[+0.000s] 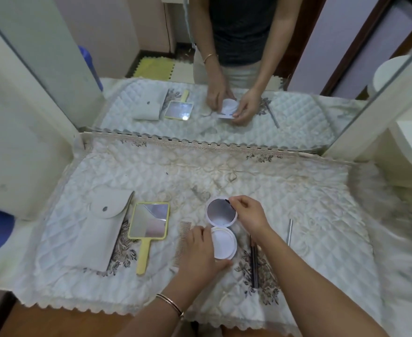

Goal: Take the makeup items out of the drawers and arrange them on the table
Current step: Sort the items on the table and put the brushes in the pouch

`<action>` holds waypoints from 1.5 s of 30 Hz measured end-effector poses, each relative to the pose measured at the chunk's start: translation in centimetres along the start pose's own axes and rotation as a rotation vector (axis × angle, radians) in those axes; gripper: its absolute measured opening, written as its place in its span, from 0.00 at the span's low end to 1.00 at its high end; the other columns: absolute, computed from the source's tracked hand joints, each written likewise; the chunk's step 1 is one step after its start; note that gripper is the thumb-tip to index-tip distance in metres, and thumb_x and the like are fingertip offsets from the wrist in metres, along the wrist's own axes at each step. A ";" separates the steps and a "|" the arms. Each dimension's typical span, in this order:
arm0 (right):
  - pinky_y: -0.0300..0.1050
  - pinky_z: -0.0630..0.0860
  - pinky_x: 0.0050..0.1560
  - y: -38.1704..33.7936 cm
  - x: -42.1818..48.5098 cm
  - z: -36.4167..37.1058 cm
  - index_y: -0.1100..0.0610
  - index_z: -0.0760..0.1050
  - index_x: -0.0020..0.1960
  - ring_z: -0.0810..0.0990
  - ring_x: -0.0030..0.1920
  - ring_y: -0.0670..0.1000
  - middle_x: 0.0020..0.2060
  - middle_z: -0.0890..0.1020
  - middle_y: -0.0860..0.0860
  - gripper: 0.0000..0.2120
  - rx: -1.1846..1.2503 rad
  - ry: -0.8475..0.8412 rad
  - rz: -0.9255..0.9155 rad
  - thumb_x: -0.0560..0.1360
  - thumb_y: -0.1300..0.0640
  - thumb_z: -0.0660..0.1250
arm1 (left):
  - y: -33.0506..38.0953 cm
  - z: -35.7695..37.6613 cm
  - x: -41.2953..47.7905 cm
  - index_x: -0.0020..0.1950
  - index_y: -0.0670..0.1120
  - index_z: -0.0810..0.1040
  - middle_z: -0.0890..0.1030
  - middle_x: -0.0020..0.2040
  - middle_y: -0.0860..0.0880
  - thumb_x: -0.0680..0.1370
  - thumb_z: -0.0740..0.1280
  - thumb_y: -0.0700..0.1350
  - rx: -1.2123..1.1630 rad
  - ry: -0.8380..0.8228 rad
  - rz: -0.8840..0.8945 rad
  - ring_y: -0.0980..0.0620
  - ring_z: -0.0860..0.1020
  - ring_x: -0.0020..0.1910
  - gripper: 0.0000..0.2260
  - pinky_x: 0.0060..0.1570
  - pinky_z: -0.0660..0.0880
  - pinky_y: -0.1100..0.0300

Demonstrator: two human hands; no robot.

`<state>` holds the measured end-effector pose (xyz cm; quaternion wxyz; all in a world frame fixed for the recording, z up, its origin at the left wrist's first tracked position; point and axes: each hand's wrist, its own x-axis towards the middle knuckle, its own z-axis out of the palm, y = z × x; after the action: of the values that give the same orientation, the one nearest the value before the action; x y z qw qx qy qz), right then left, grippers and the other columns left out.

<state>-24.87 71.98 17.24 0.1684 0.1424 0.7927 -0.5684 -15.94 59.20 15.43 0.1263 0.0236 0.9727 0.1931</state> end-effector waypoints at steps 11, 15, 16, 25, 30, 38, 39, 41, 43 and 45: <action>0.44 0.68 0.37 4.4 -7.0 -2.1 0.56 0.67 0.42 0.74 0.36 0.52 0.33 0.73 0.48 0.11 -0.356 0.195 0.029 0.69 0.58 0.70 | 0.6 -1.7 -0.6 0.63 0.40 0.71 0.75 0.57 0.42 0.65 0.56 0.64 -0.148 0.095 0.057 0.41 0.74 0.55 0.36 0.54 0.71 0.53; 0.46 0.71 0.40 5.1 -7.8 -1.2 0.56 0.67 0.47 0.77 0.42 0.55 0.38 0.76 0.50 0.10 -0.492 0.208 0.036 0.71 0.58 0.68 | 1.7 -2.9 -1.0 0.65 0.42 0.69 0.71 0.63 0.44 0.68 0.48 0.60 -0.308 0.114 0.122 0.44 0.66 0.62 0.33 0.58 0.57 0.64; 0.45 0.71 0.40 4.9 -7.9 -1.3 0.57 0.69 0.48 0.78 0.43 0.55 0.38 0.76 0.50 0.09 -0.459 0.224 0.037 0.72 0.58 0.67 | 1.8 -3.2 -1.1 0.65 0.43 0.70 0.71 0.63 0.45 0.69 0.48 0.59 -0.356 0.104 0.137 0.46 0.65 0.63 0.31 0.56 0.55 0.67; 0.41 0.79 0.37 1.0 -9.9 -3.9 0.62 0.75 0.47 0.78 0.34 0.51 0.29 0.76 0.52 0.05 0.495 0.276 0.100 0.72 0.65 0.69 | 4.0 -2.8 -2.0 0.46 0.53 0.77 0.79 0.39 0.54 0.73 0.69 0.48 -0.630 -0.193 0.116 0.61 0.75 0.37 0.03 0.43 0.72 0.72; 0.34 0.75 0.24 0.1 -11.2 -5.3 0.61 0.73 0.42 0.78 0.25 0.46 0.25 0.77 0.51 0.05 0.585 0.321 0.105 0.72 0.67 0.68 | 4.5 -3.3 -1.3 0.46 0.46 0.81 0.75 0.33 0.60 0.72 0.71 0.45 -0.591 -0.202 0.171 0.66 0.74 0.31 0.05 0.35 0.69 0.78; 0.41 0.73 0.46 0.1 -11.1 -11.4 0.51 0.74 0.40 0.78 0.43 0.51 0.39 0.80 0.53 0.10 0.290 0.582 -0.142 0.71 0.65 0.69 | 2.1 -4.3 -0.6 0.41 0.53 0.77 0.77 0.27 0.58 0.71 0.71 0.47 -0.545 -0.112 0.068 0.65 0.74 0.30 0.04 0.32 0.68 0.73; 0.38 0.73 0.46 0.5 -11.3 -10.6 0.48 0.75 0.41 0.79 0.43 0.51 0.41 0.81 0.52 0.12 0.171 0.541 -0.171 0.71 0.65 0.69 | 2.8 -4.3 -0.5 0.48 0.52 0.77 0.77 0.29 0.57 0.71 0.71 0.48 -0.545 -0.109 0.076 0.64 0.74 0.32 0.07 0.32 0.68 0.73; 0.32 0.76 0.42 1.5 -11.9 -8.3 0.46 0.76 0.43 0.80 0.42 0.48 0.42 0.81 0.48 0.13 -0.048 0.412 -0.189 0.72 0.65 0.68 | 4.1 -3.6 -0.3 0.57 0.48 0.76 0.76 0.30 0.56 0.72 0.70 0.48 -0.499 -0.108 0.120 0.61 0.73 0.33 0.14 0.32 0.66 0.70; 0.36 0.78 0.47 3.0 -12.3 -6.4 0.50 0.78 0.49 0.80 0.45 0.47 0.47 0.81 0.47 0.12 -0.265 0.289 -0.212 0.74 0.66 0.65 | 5.1 -2.6 -0.2 0.60 0.46 0.75 0.75 0.32 0.54 0.74 0.68 0.47 -0.419 -0.087 0.172 0.55 0.74 0.35 0.15 0.33 0.64 0.66; 0.43 0.76 0.57 4.7 -12.1 -5.3 0.54 0.78 0.53 0.79 0.54 0.49 0.54 0.81 0.50 0.13 -0.485 0.190 -0.288 0.74 0.66 0.62 | 5.5 -1.5 0.0 0.60 0.45 0.74 0.77 0.39 0.49 0.76 0.64 0.47 -0.335 -0.085 0.218 0.50 0.76 0.43 0.14 0.40 0.66 0.61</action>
<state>-12.51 78.07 20.03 0.0403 0.0365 0.9297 -0.3644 -16.29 63.73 18.86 0.1476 0.1154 0.9126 0.3634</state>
